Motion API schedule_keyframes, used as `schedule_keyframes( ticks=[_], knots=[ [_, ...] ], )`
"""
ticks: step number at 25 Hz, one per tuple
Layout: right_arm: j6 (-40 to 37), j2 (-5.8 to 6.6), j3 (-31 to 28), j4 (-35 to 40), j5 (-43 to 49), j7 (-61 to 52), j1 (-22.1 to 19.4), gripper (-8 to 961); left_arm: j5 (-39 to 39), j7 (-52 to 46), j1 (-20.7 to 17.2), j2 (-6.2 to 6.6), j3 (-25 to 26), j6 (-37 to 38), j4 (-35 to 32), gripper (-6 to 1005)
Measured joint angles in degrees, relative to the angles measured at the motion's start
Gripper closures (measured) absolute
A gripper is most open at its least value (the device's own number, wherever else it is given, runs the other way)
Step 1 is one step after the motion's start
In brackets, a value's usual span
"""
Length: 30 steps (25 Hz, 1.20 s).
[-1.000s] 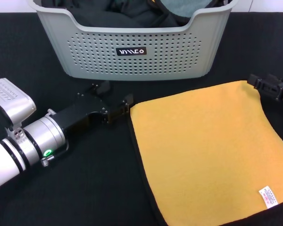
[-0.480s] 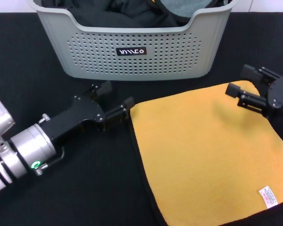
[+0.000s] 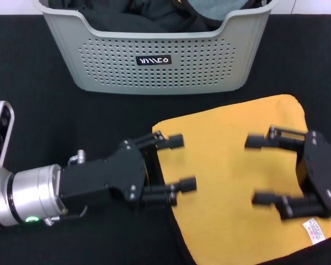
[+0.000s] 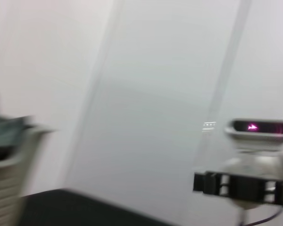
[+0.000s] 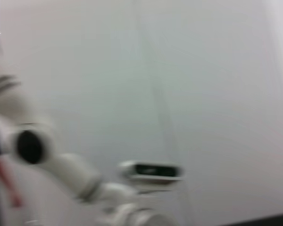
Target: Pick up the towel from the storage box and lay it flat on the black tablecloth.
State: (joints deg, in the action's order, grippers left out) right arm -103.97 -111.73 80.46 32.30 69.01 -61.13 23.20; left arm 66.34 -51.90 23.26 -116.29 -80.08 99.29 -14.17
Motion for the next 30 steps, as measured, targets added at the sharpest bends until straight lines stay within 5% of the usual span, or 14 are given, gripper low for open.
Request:
schedule_keyframes(
  ticks=[5,30],
  knots=[
    [-5.33,0.05,-0.03,2.85,3.81,0.10,-0.30,147,3.16,-0.81,1.26,0.14,0.01,4.02,-0.53,154],
    [-4.96,-0.52,-2.36,2.78,5.03,0.64,-0.82,150,3.89,-3.43,0.39,-0.08,0.07,3.94,-0.35,158]
  ],
)
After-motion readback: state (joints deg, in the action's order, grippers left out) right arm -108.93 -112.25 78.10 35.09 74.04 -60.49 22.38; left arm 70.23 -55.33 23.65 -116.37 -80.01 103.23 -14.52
